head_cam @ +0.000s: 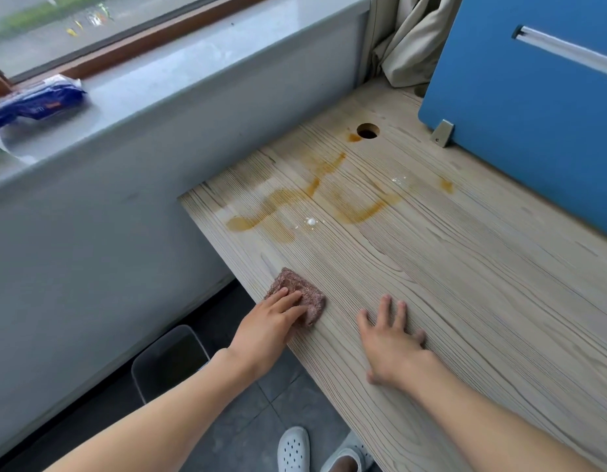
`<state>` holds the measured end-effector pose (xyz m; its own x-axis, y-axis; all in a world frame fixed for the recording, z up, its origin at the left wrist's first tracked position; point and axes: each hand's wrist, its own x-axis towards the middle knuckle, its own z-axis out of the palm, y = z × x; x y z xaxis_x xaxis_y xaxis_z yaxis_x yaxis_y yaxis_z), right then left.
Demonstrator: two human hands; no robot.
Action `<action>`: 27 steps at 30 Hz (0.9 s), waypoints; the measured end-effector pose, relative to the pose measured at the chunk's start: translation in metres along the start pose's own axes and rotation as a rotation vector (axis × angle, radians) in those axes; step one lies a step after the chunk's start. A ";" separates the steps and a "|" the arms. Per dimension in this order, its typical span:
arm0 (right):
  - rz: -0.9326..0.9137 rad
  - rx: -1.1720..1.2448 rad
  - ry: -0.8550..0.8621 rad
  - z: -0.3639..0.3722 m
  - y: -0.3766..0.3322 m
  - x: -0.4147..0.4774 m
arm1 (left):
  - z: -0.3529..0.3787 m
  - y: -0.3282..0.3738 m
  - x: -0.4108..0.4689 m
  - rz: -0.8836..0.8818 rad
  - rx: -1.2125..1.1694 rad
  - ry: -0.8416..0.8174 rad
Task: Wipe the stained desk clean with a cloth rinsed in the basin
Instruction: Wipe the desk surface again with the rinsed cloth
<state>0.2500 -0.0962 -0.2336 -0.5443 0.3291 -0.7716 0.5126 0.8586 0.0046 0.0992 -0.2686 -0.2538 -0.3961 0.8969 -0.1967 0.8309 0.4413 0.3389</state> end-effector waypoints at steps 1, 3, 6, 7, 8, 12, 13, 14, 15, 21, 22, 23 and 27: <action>0.002 -0.004 -0.005 -0.001 -0.001 -0.001 | 0.000 0.001 0.001 -0.002 -0.014 0.061; 0.012 0.023 -0.016 -0.005 -0.002 -0.002 | -0.008 0.008 0.006 -0.110 -0.144 0.162; 0.000 0.097 0.083 -0.018 -0.002 -0.007 | -0.026 0.019 0.018 -0.354 -0.522 0.260; -0.027 0.111 0.148 -0.022 -0.004 -0.009 | -0.034 0.022 0.020 -0.418 -0.653 0.286; -0.054 0.140 0.234 -0.026 -0.007 -0.010 | -0.042 0.024 0.023 -0.478 -0.761 0.295; -0.105 0.293 0.649 -0.043 -0.033 -0.011 | -0.061 0.002 0.032 -0.735 -1.276 0.154; -0.124 0.292 0.723 -0.048 -0.039 -0.009 | -0.062 -0.009 0.032 -0.800 -1.334 0.135; -0.157 0.284 0.762 -0.051 -0.046 -0.008 | -0.062 -0.021 0.031 -0.864 -1.293 0.155; -0.205 0.264 0.760 -0.053 -0.055 -0.005 | -0.064 -0.031 0.029 -0.928 -1.174 0.205; -0.448 0.077 0.589 -0.055 -0.105 0.023 | -0.071 -0.070 0.047 -1.260 -1.275 0.172; -0.441 0.063 0.563 -0.056 -0.112 0.029 | -0.073 -0.069 0.056 -1.261 -1.380 0.093; -0.416 0.061 0.524 -0.057 -0.117 0.034 | -0.074 -0.068 0.065 -1.252 -1.422 0.012; -0.360 -0.058 0.397 -0.056 -0.120 0.045 | -0.075 -0.065 0.090 -1.247 -1.388 -0.237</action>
<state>0.1270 -0.1624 -0.2339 -0.8939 0.1238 -0.4308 0.2161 0.9610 -0.1723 -0.0199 -0.2141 -0.2248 -0.2883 0.1168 -0.9504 -0.7665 0.5667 0.3022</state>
